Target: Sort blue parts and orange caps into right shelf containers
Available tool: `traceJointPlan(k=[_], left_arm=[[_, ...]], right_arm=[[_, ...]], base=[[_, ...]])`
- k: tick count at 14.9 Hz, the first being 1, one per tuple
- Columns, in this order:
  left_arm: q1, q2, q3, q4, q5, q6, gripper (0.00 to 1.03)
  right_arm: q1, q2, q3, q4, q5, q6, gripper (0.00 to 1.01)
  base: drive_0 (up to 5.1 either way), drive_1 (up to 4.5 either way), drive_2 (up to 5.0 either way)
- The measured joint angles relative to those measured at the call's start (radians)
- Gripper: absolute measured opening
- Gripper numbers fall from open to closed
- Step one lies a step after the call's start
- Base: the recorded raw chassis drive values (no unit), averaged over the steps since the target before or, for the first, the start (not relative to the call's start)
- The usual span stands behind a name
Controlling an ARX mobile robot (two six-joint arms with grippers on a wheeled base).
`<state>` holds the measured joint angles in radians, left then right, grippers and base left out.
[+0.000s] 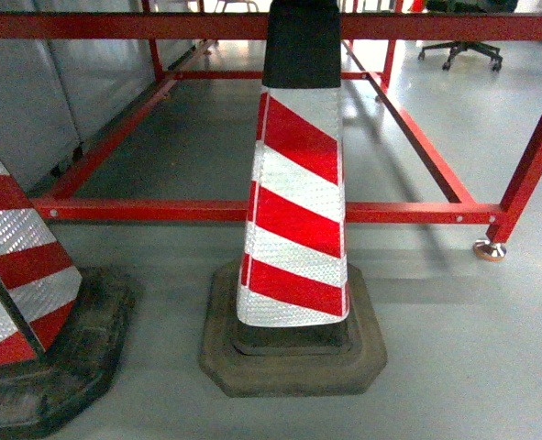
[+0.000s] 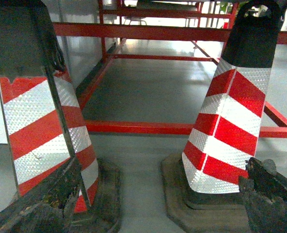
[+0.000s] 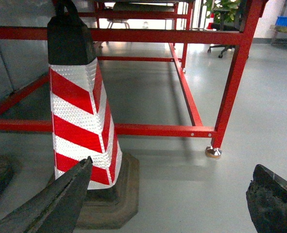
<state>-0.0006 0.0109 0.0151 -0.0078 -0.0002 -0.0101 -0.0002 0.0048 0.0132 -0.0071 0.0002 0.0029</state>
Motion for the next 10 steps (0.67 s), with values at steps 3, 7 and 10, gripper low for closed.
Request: traceJointPlan(k=[3, 7, 10], left_arm=[[0.0, 0.0, 0.0, 0.002, -0.002, 0.0, 0.98], [0.0, 0.0, 0.0, 0.003, 0.0, 0.0, 0.98], [0.0, 0.0, 0.0, 0.002, 0.0, 0.001, 0.98]], right_arm=[[0.0, 0.0, 0.0, 0.001, 0.0, 0.0, 0.98], [0.0, 0.0, 0.0, 0.001, -0.001, 0.0, 0.98], [0.0, 0.0, 0.0, 0.003, 0.0, -0.001, 0.98]], base=[[0.0, 0.0, 0.0], [0.0, 0.0, 0.0], [0.0, 0.0, 0.0]])
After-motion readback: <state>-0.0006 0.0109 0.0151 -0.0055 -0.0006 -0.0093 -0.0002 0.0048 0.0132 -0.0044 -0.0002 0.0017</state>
